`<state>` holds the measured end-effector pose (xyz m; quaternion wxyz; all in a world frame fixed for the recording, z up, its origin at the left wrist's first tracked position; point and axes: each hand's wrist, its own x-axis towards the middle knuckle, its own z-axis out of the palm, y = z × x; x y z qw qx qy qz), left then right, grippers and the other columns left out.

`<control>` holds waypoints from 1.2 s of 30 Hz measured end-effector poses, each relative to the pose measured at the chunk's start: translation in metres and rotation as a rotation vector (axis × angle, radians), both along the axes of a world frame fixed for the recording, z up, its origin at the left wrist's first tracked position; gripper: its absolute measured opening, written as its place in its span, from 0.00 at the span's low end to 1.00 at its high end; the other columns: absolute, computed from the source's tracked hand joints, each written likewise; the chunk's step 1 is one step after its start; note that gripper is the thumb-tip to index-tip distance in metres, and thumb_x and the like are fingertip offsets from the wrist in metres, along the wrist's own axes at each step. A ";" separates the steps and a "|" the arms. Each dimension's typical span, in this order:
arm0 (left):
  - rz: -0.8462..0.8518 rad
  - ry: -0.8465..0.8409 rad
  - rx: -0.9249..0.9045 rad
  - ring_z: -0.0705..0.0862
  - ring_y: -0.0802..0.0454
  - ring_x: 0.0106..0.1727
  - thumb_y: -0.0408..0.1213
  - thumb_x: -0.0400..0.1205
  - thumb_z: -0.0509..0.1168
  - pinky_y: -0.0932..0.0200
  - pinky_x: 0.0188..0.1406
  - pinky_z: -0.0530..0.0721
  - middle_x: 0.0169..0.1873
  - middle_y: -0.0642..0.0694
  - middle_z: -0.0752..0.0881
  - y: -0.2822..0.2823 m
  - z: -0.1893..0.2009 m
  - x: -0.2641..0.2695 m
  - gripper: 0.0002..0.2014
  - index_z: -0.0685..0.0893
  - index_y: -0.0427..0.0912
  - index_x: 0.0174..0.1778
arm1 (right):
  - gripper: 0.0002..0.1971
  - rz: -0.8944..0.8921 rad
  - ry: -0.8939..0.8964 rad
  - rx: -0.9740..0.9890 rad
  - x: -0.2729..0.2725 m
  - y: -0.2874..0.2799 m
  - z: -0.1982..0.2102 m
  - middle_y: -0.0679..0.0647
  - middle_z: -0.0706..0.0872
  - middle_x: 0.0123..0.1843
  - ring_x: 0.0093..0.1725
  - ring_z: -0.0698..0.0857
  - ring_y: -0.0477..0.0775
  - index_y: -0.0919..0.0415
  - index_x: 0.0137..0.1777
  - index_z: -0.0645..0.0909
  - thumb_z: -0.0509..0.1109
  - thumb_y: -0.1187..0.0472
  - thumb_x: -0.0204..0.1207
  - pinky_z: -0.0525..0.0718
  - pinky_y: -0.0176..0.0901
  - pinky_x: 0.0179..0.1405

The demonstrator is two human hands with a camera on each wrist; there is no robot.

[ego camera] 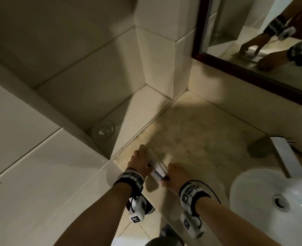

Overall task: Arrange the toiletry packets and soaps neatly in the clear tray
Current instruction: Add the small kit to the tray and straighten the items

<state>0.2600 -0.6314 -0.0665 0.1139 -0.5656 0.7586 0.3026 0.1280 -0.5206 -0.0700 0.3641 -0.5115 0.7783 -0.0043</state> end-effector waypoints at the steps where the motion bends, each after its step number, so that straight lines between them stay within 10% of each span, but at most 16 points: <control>1: -0.004 0.011 -0.011 0.76 0.35 0.67 0.45 0.70 0.74 0.42 0.66 0.79 0.68 0.39 0.70 0.000 0.000 -0.002 0.46 0.58 0.44 0.81 | 0.23 -0.010 -0.013 -0.009 -0.001 0.001 0.000 0.59 0.77 0.63 0.60 0.79 0.60 0.61 0.63 0.72 0.67 0.47 0.73 0.76 0.48 0.56; 7: -0.038 0.072 -0.004 0.77 0.41 0.69 0.51 0.62 0.80 0.48 0.70 0.79 0.70 0.46 0.72 0.001 0.000 -0.012 0.47 0.65 0.58 0.77 | 0.17 -0.075 -0.150 -0.074 -0.017 0.027 0.009 0.55 0.80 0.59 0.54 0.82 0.60 0.53 0.60 0.71 0.67 0.51 0.73 0.81 0.49 0.52; 13: -0.323 -0.050 0.196 0.77 0.45 0.72 0.44 0.75 0.75 0.57 0.68 0.74 0.71 0.46 0.79 0.047 0.014 -0.059 0.28 0.78 0.46 0.72 | 0.17 -0.225 -0.185 -0.085 -0.065 0.118 0.022 0.53 0.83 0.54 0.54 0.84 0.59 0.50 0.63 0.71 0.67 0.52 0.75 0.79 0.44 0.48; 16: -0.472 -0.114 0.239 0.85 0.45 0.48 0.48 0.79 0.70 0.53 0.47 0.77 0.39 0.47 0.83 0.098 0.024 -0.105 0.11 0.83 0.43 0.41 | 0.11 -0.378 -0.165 -0.147 -0.097 0.181 0.032 0.55 0.84 0.49 0.48 0.84 0.61 0.52 0.56 0.74 0.68 0.57 0.75 0.79 0.46 0.43; 18: -0.550 -0.081 0.233 0.75 0.52 0.29 0.49 0.79 0.70 0.54 0.37 0.71 0.25 0.48 0.72 0.141 0.030 -0.138 0.22 0.70 0.44 0.24 | 0.10 -0.488 -0.136 -0.211 -0.119 0.231 0.039 0.53 0.85 0.44 0.42 0.83 0.58 0.50 0.50 0.73 0.72 0.56 0.73 0.82 0.49 0.43; 22: -0.642 0.108 0.290 0.84 0.50 0.46 0.45 0.77 0.73 0.51 0.54 0.84 0.42 0.42 0.88 0.242 0.041 -0.208 0.11 0.80 0.46 0.34 | 0.13 -0.731 -0.146 -0.273 -0.163 0.350 0.050 0.48 0.86 0.43 0.37 0.83 0.48 0.47 0.47 0.74 0.77 0.56 0.71 0.82 0.42 0.39; 27: -0.808 0.163 0.252 0.81 0.47 0.37 0.47 0.76 0.73 0.56 0.38 0.79 0.25 0.47 0.78 0.401 0.038 -0.281 0.22 0.71 0.49 0.20 | 0.14 -0.948 -0.178 -0.338 -0.199 0.505 0.054 0.43 0.83 0.42 0.39 0.81 0.43 0.50 0.52 0.74 0.76 0.53 0.72 0.73 0.25 0.34; 36: -0.971 0.129 0.150 0.86 0.43 0.44 0.44 0.79 0.67 0.59 0.39 0.77 0.38 0.40 0.88 0.584 0.047 -0.360 0.12 0.81 0.42 0.32 | 0.13 -1.205 -0.163 -0.341 -0.256 0.684 0.042 0.48 0.82 0.52 0.52 0.81 0.50 0.54 0.61 0.77 0.69 0.55 0.79 0.75 0.38 0.50</control>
